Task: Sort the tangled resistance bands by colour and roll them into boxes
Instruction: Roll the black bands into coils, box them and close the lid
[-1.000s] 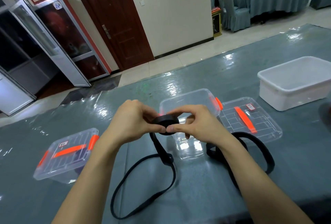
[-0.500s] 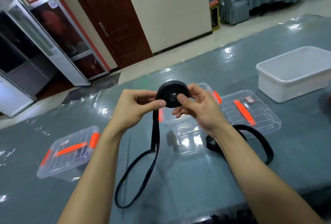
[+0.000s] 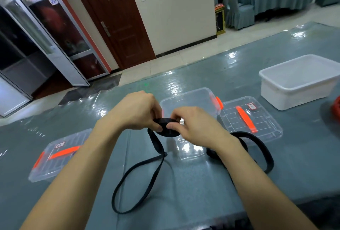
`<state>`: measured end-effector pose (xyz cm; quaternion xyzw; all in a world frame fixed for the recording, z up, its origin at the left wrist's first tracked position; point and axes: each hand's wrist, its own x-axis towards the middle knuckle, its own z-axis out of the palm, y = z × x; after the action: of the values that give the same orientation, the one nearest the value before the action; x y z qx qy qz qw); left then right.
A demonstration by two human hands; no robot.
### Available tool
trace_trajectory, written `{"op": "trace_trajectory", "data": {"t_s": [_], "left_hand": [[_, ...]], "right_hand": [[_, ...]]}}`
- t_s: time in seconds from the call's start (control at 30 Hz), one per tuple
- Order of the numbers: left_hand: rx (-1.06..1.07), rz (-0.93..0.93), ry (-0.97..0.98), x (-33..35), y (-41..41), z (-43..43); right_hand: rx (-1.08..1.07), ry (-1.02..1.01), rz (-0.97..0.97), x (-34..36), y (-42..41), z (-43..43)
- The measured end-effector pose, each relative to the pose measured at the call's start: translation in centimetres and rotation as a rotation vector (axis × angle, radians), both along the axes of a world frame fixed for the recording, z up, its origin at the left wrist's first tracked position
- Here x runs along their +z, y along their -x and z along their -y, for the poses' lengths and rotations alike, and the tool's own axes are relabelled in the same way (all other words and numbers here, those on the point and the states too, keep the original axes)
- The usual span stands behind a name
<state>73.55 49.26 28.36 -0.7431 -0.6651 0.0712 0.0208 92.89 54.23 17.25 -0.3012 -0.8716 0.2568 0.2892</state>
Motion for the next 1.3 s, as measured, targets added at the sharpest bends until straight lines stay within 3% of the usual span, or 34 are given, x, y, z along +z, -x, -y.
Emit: {"op": "trace_trajectory", "data": {"t_s": [0.1, 0.2, 0.4, 0.53, 0.8, 0.87, 0.93, 1.0, 1.07, 1.13, 1.2, 1.3], "left_hand": [[-0.044, -0.102, 0.023, 0.5, -0.3, -0.6], [-0.078, -0.020, -0.007, 0.8, -0.2, -0.8], [-0.019, 0.798, -0.007, -0.1, 2.2, 0.4], [0.010, 1.007, -0.120, -0.9, 1.8, 1.1], [0.002, 0.985, -0.157, -0.3, 2.3, 1.8], [0.051, 0.975, -0.166, -0.6, 2.7, 1.8], [0.074, 0.781, -0.144, -0.6, 3.1, 1.7], [0.028, 0.458, -0.106, -0.3, 3.3, 1.2], [-0.039, 0.199, -0.070, -0.1, 3.0, 0.5], [-0.081, 0.084, -0.063, -0.1, 2.8, 0.0], [-0.070, 0.143, -0.065, -0.1, 3.7, 0.0], [0.040, 0.629, -0.059, -1.0, 6.5, 1.3]], "right_hand": [[0.001, -0.042, 0.011, -0.3, 0.8, 0.6], [-0.036, 0.024, -0.126, -0.5, 0.5, 0.1], [0.014, 0.376, -0.507, -0.4, -1.4, -0.9], [0.085, 0.555, -0.693, -0.3, -1.1, -1.0], [0.260, 0.788, -0.885, -1.5, 0.6, -0.3], [0.272, 0.778, -0.809, -1.6, 0.9, -0.3], [0.150, 0.581, -0.529, -1.3, 0.8, -0.7], [-0.011, 0.337, -0.274, -0.8, 1.0, -0.9], [-0.035, 0.219, -0.167, -0.3, 2.0, -0.9], [-0.014, 0.172, -0.139, -0.1, 3.5, -0.4], [-0.014, 0.217, -0.205, -0.3, 4.2, -0.1], [0.034, 0.481, -0.415, -0.4, 3.9, -0.5]]}}
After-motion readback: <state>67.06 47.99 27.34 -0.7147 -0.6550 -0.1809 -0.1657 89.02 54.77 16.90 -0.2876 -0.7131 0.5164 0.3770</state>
